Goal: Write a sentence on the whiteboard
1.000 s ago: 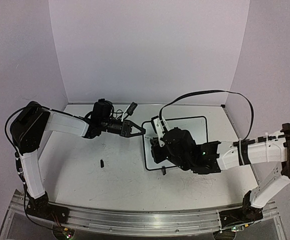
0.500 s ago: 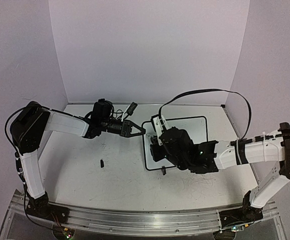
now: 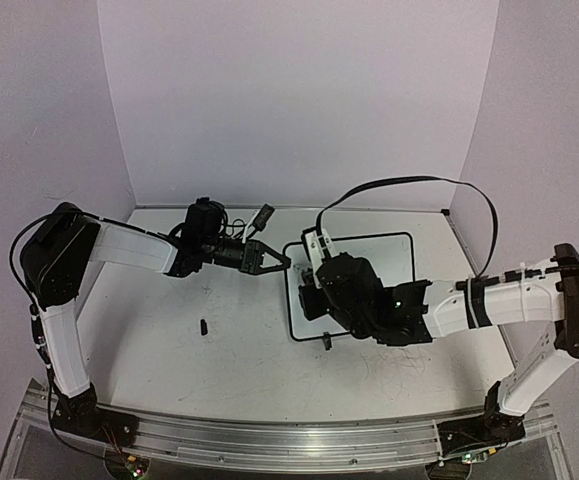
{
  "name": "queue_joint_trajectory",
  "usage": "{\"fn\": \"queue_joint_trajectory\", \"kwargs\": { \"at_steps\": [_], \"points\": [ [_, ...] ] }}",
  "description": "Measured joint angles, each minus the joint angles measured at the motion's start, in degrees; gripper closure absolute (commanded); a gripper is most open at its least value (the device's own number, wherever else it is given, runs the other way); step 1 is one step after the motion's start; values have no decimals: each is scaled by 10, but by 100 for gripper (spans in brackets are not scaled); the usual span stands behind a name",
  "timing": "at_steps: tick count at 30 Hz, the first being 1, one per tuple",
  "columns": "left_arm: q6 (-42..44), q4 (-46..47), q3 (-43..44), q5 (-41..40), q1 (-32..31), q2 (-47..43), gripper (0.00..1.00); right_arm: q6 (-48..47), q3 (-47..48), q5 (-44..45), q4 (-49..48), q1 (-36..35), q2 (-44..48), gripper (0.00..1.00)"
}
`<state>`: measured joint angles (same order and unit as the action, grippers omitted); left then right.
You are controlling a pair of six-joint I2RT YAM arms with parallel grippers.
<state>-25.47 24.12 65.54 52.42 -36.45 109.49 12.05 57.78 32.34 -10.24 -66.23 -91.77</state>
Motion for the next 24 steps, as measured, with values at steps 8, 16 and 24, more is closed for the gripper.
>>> {"fn": "queue_joint_trajectory", "kwargs": {
  "at_steps": [8,16,24],
  "points": [
    [0,0,0,0,0,0,100,0,0,0,-10,9,0,100],
    [0,0,0,0,0,0,100,-3,0,-3,-16,17,0,100],
    [0,0,0,0,0,0,100,-7,5,-6,-26,19,-2,100]
  ]
}}
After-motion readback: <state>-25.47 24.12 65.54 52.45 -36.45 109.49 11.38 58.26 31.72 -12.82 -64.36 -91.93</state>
